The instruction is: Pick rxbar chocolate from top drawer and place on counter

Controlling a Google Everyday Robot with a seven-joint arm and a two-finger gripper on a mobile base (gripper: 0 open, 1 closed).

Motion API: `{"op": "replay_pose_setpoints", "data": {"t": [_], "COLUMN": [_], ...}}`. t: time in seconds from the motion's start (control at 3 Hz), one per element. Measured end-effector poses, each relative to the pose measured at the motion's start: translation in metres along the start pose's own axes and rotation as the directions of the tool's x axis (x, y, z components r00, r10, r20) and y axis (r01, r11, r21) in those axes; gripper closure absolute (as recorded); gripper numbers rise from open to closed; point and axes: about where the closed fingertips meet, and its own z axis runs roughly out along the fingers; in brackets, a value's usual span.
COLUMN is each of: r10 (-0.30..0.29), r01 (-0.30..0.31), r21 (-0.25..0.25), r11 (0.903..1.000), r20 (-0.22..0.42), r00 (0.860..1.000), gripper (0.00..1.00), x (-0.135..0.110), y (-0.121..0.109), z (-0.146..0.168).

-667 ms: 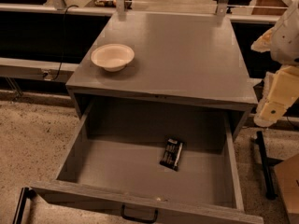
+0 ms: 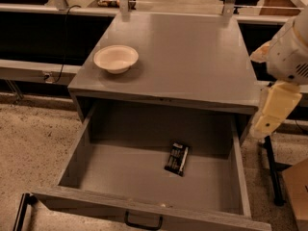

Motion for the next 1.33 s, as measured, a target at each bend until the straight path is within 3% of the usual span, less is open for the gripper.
{"op": "replay_pose_setpoints", "data": {"t": [0.33, 0.67, 1.0, 1.33], "r10": [-0.035, -0.035, -0.020, -0.006], "r01": [0.035, 0.035, 0.024, 0.022], "r21": [0.001, 0.005, -0.066, -0.118], "r11": [0.9994, 0.9994, 0.9975, 0.9928], "r20": [0.019, 0.020, 0.061, 0.135], "r00": [0.999, 0.999, 0.998, 0.991], "gripper": [0.00, 0.00, 0.00, 0.00], "x": [-0.008, -0.009, -0.007, -0.017], "y": [0.009, 0.010, 0.023, 0.050], "z": [0.035, 0.038, 0.072, 0.113]}}
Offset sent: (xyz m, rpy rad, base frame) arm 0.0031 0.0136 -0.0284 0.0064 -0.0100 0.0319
